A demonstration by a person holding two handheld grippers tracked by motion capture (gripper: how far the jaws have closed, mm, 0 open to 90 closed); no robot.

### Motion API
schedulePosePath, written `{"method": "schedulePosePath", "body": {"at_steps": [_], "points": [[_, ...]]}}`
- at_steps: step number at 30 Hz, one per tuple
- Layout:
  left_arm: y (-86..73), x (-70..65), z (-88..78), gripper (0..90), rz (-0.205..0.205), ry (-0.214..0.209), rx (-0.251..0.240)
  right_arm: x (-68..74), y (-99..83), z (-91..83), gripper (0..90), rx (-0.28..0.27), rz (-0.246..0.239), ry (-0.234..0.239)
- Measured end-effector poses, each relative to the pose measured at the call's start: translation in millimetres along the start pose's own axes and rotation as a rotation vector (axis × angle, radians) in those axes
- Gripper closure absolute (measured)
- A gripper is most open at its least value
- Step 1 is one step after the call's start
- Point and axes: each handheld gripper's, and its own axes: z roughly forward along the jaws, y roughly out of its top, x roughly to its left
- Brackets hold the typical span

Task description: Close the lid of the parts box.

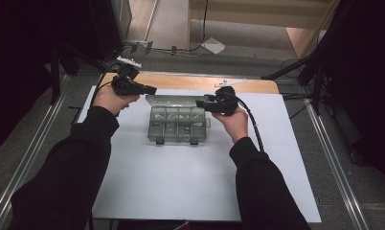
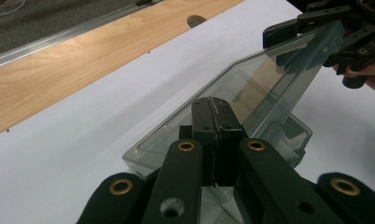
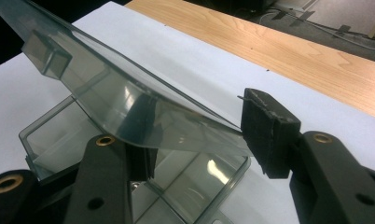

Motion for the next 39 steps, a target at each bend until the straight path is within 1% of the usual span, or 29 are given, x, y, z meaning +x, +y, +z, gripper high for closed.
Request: {"method": "schedulePosePath", "body": {"at_steps": [2, 5, 7, 8, 11, 12, 16, 19, 22, 25, 27, 29, 30, 34, 37, 39], "points": [[-0.9, 0.6, 0.1, 90.0, -0.015, -0.006, -0.007, 0.3, -0.5, -0.9, 49.2, -0.002, 0.005, 0.002], [-3.5, 0.9, 0.3, 90.0, 0.004, -0.006, -0.003, 1.5, -0.3, -4.5, 48.4, -0.004, 0.008, 0.002], [-4.7, 2.0, -0.1, 90.0, -0.003, -0.006, -0.006, 1.7, 0.3, -7.3, 48.1, -0.004, 0.003, 0.004], [-5.4, 2.9, -0.3, 90.0, -0.007, -0.011, -0.012, 1.9, 0.5, -8.5, 47.7, -0.002, 0.009, 0.008], [-6.5, 3.2, -0.9, 89.9, -0.007, -0.013, -0.012, 0.8, 0.1, -12.6, 47.4, 0.003, 0.006, 0.005], [-7.1, 3.1, -0.6, 89.9, -0.003, -0.013, -0.013, 0.8, -0.7, -14.6, 47.4, 0.007, 0.012, 0.008], [-8.4, 3.0, -0.6, 89.8, 0.005, -0.014, -0.013, -0.9, -6.7, -20.4, 47.7, 0.017, 0.010, 0.003], [-9.1, 2.8, -0.4, 89.8, 0.006, -0.015, -0.011, -2.0, -11.7, -26.3, 49.2, 0.020, 0.027, -0.005], [-10.1, 1.9, 0.2, 89.7, 0.003, -0.017, -0.015, -5.3, -15.5, -32.9, 52.5, 0.028, 0.034, -0.009], [-10.8, 0.5, 0.4, 89.7, 0.010, -0.014, -0.008, -9.0, -17.2, -39.5, 57.2, 0.046, 0.025, -0.025], [-11.5, 0.1, 0.4, 89.8, 0.006, -0.021, -0.012, -11.0, -16.6, -44.1, 58.8, 0.050, 0.037, -0.039], [-12.3, -0.2, -0.2, 89.8, 0.005, -0.023, -0.014, -12.6, -15.4, -47.9, 61.7, 0.040, 0.045, -0.041], [-12.7, -0.2, -0.4, 89.8, 0.003, -0.023, -0.017, -12.7, -14.1, -50.4, 64.7, 0.033, 0.047, -0.052], [-14.3, -0.1, -1.3, 89.8, 0.000, -0.024, -0.019, -11.9, -5.3, -56.8, 74.7, 0.017, 0.071, -0.065], [-15.8, -0.9, -1.6, 89.8, -0.002, -0.025, -0.023, -8.6, 3.3, -58.6, 81.4, 0.011, 0.088, -0.062], [-16.5, -1.1, -1.9, 89.8, 0.005, -0.022, -0.015, -5.7, 8.7, -57.8, 84.8, 0.011, 0.092, -0.062]]}}
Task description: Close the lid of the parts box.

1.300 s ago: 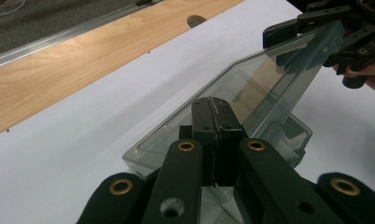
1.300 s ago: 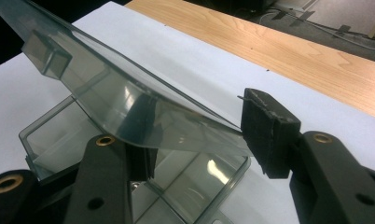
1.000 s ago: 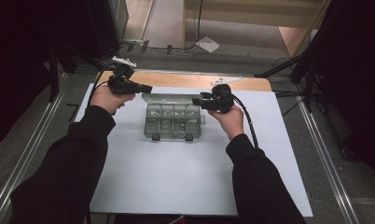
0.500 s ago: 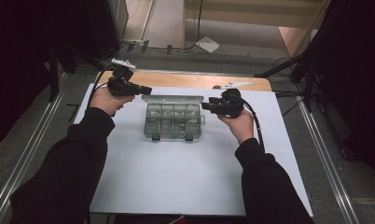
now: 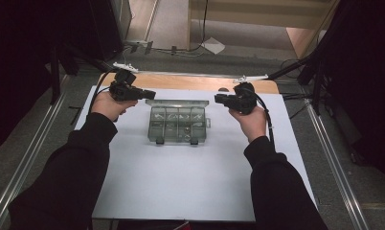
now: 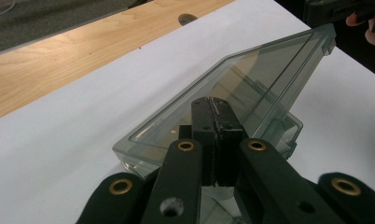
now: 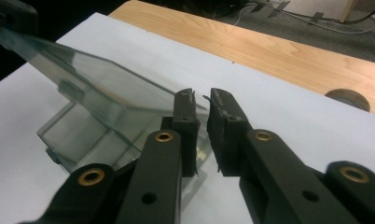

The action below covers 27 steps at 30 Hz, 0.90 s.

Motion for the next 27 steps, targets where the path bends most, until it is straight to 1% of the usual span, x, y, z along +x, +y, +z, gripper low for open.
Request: {"method": "schedulePosePath", "body": {"at_steps": [2, 4, 7, 9, 11, 18, 20, 21, 25, 27], "points": [[-1.0, -0.4, -0.1, 89.8, 0.001, 0.003, -0.001, 4.2, 5.8, 1.0, 88.0, 0.003, -0.002, 0.001], [-1.5, -0.3, -0.4, 89.7, -0.012, 0.004, 0.001, 9.1, 11.5, 2.8, 89.8, -0.002, -0.002, 0.015], [-3.2, -0.1, -0.9, 89.7, -0.018, 0.001, -0.001, 16.6, 16.5, 5.1, 90.0, 0.001, -0.007, 0.032], [-4.7, 0.1, -1.2, 89.7, -0.025, 0.001, -0.001, 20.8, 18.1, 6.7, 90.0, 0.000, -0.019, 0.033], [-5.4, 0.3, -0.7, 89.7, -0.014, 0.009, 0.007, 23.4, 18.4, 7.7, 90.0, -0.003, -0.019, 0.046], [-8.8, -1.1, -2.6, 89.6, -0.011, -0.002, -0.015, 31.2, 15.0, 11.3, 90.0, 0.019, -0.027, 0.083], [-11.2, -1.6, -1.2, 89.6, -0.005, 0.005, -0.013, 32.9, 13.5, 11.6, 90.0, 0.027, -0.034, 0.088], [-12.2, -1.7, -0.9, 89.6, 0.001, 0.007, -0.003, 33.7, 12.4, 12.0, 90.0, 0.030, -0.038, 0.086], [-17.0, -2.2, -0.6, 89.5, -0.003, 0.000, -0.009, 35.8, 7.0, 11.2, 90.0, 0.020, -0.038, 0.099], [-19.7, -1.8, -0.9, 89.4, -0.016, 0.001, -0.013, 35.8, 3.7, 11.6, 90.0, 0.022, -0.039, 0.103]]}}
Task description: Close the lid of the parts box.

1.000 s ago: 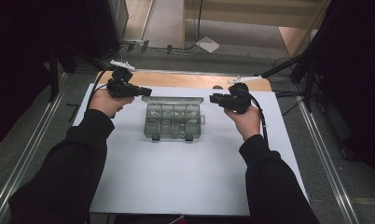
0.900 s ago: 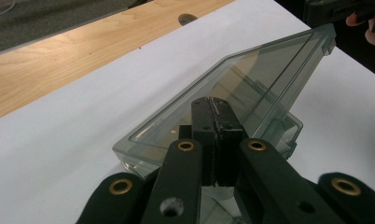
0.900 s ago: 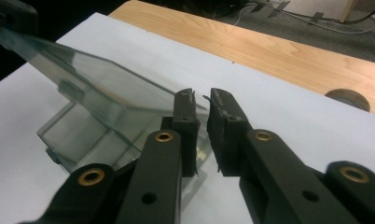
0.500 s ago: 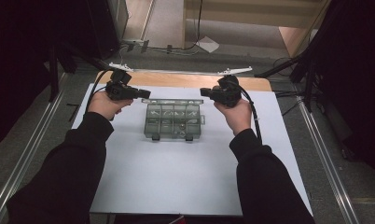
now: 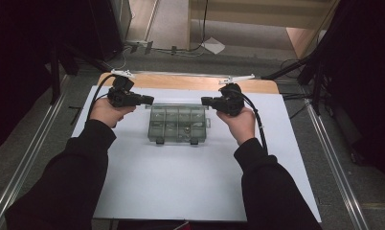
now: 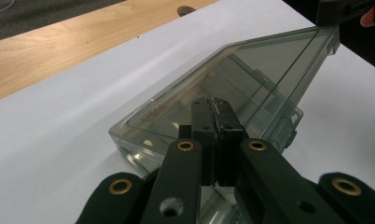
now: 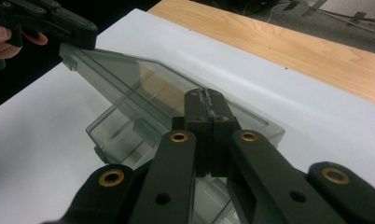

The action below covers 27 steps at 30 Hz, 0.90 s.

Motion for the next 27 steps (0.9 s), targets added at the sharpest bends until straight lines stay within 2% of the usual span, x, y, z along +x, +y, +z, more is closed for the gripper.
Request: {"method": "schedulePosePath", "body": {"at_steps": [7, 14, 18, 21, 27], "points": [[-7.5, -1.1, -0.4, 89.3, 0.005, -0.009, -0.009, 0.5, -12.5, 0.3, 90.0, -0.005, -0.003, 0.002], [-14.4, -2.8, 4.1, 89.3, 0.000, -0.024, -0.021, 2.2, -21.8, 3.9, 90.0, -0.022, 0.015, 0.002], [-18.1, -5.3, 3.7, 89.3, 0.006, -0.009, -0.021, 5.3, -26.4, 5.5, 90.0, -0.017, -0.003, 0.002], [-21.5, -7.1, 0.7, 89.3, -0.004, -0.038, -0.049, 6.7, -29.5, 5.1, 90.0, -0.018, -0.008, 0.012], [-30.2, -10.7, 2.9, 89.3, -0.003, -0.031, -0.037, 8.5, -37.4, 4.8, 90.0, -0.016, -0.012, 0.021]]}}
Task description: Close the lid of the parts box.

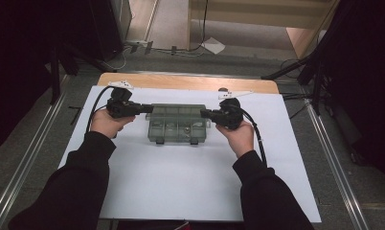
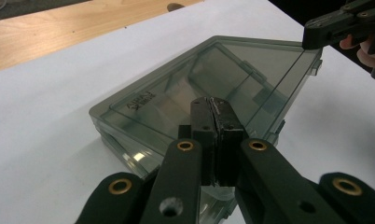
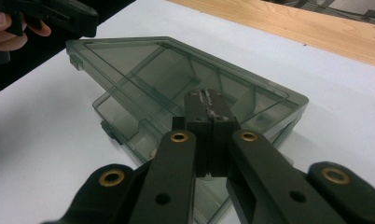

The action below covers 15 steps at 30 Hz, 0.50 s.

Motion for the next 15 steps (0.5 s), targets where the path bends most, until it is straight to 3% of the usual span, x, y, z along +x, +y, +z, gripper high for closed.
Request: {"method": "schedulePosePath", "body": {"at_steps": [7, 15], "points": [[-10.9, -6.3, 7.1, 89.3, 0.011, -0.006, 0.026, 1.0, -8.0, -1.6, 90.0, 0.006, -0.003, 0.003], [-22.4, -11.7, 9.0, 89.2, -0.002, -0.010, 0.022, 0.0, -16.5, -1.7, 90.0, 0.017, -0.007, 0.003]]}}
